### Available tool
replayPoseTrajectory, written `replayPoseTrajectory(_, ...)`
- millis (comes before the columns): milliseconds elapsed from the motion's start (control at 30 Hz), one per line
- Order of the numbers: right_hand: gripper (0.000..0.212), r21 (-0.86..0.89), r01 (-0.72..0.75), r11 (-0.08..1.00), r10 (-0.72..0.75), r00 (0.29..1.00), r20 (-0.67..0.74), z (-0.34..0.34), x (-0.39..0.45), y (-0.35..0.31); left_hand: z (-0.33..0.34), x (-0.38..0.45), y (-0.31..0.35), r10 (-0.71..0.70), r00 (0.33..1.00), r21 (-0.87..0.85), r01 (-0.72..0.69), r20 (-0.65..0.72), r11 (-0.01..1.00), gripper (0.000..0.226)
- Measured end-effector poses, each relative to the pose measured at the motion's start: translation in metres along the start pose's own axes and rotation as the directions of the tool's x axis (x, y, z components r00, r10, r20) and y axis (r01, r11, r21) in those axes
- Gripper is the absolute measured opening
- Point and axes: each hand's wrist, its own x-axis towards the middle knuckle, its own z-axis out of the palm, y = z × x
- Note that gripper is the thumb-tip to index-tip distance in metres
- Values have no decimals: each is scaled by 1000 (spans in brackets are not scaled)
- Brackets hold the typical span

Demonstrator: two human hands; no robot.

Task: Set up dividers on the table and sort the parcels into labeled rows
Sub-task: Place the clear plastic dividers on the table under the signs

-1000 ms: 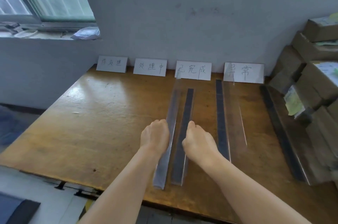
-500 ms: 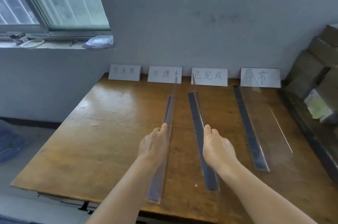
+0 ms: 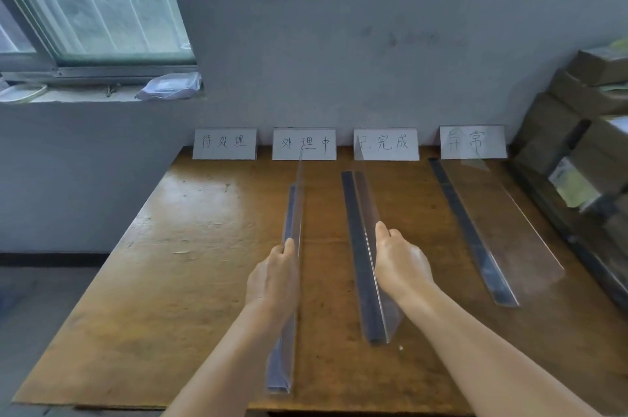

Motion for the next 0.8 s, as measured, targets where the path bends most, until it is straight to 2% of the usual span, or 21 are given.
replayPoseTrajectory(233, 56, -56, 43, 998, -43, 999, -10, -4, 33, -8, 3, 2, -3, -7, 1000, -66, 7, 4, 998, 50)
replayPoseTrajectory(433, 66, -84, 42, 996, -40, 999, 26, -1, 48, -10, 5, 7, 0, -45, 999, -48, 46, 30, 998, 58)
replayPoseTrajectory(800, 69, -151, 55, 987, -53, 998, 20, 3, 54, -10, -1, 7, -3, -69, 996, -73, 72, 52, 995, 58)
